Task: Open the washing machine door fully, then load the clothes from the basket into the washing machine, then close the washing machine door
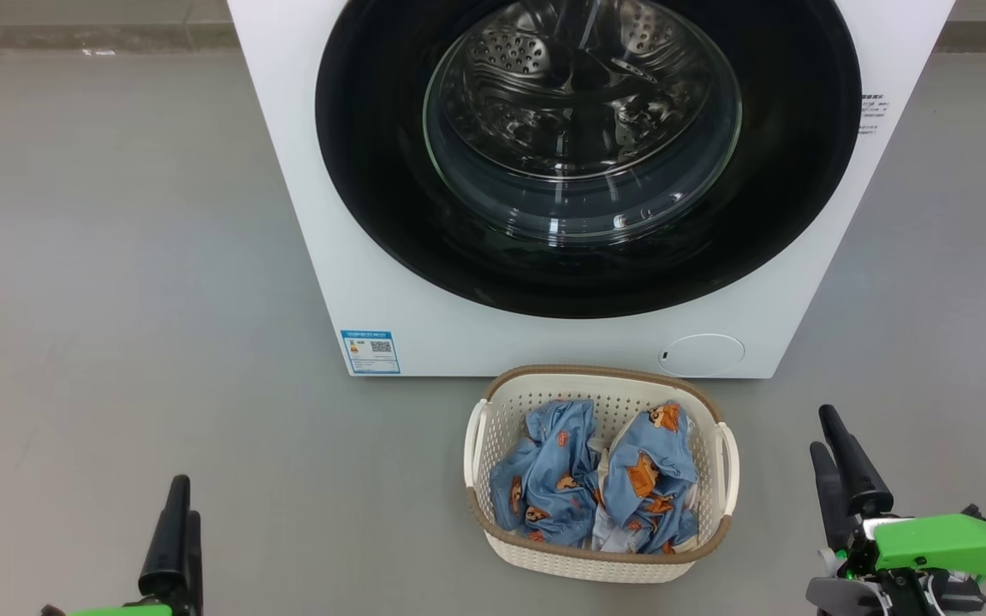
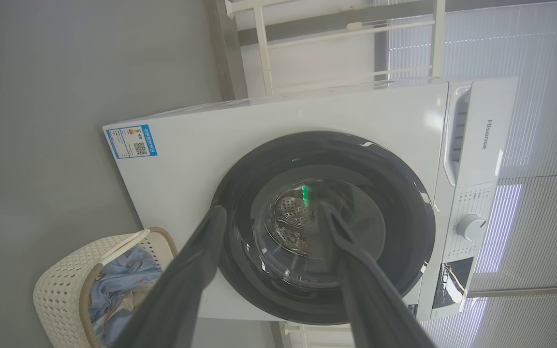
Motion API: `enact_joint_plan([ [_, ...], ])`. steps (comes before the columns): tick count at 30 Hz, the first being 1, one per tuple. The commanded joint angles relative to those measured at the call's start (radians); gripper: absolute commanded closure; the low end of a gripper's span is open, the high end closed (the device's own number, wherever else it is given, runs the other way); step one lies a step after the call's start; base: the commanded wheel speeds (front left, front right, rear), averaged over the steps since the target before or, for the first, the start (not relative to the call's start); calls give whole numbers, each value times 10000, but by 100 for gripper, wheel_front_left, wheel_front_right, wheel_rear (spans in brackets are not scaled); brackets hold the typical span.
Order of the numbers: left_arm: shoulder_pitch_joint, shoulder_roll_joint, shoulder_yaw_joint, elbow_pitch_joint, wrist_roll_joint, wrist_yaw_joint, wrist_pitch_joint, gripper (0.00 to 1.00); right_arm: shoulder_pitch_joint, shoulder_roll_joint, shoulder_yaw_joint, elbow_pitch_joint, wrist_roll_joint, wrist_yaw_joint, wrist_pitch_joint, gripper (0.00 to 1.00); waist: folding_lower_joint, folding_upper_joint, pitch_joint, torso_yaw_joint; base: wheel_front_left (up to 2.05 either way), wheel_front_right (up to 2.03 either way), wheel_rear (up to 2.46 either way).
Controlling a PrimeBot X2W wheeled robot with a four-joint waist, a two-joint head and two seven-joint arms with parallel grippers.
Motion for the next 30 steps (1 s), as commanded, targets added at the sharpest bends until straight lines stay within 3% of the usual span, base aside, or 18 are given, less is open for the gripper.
enact_joint_plan([
  [1, -443, 197, 68, -354, 155, -74, -100, 0, -502, -103, 35, -336, -208, 19, -92, 0, 0, 0, -1, 3, 0, 0, 0],
  [30, -945, 1019, -1087, -35, 4181, -137, -1313, 0, -948, -141, 548, -367, -5521, 33, -559, 0, 0, 0, -21, 75, 0, 0, 0],
])
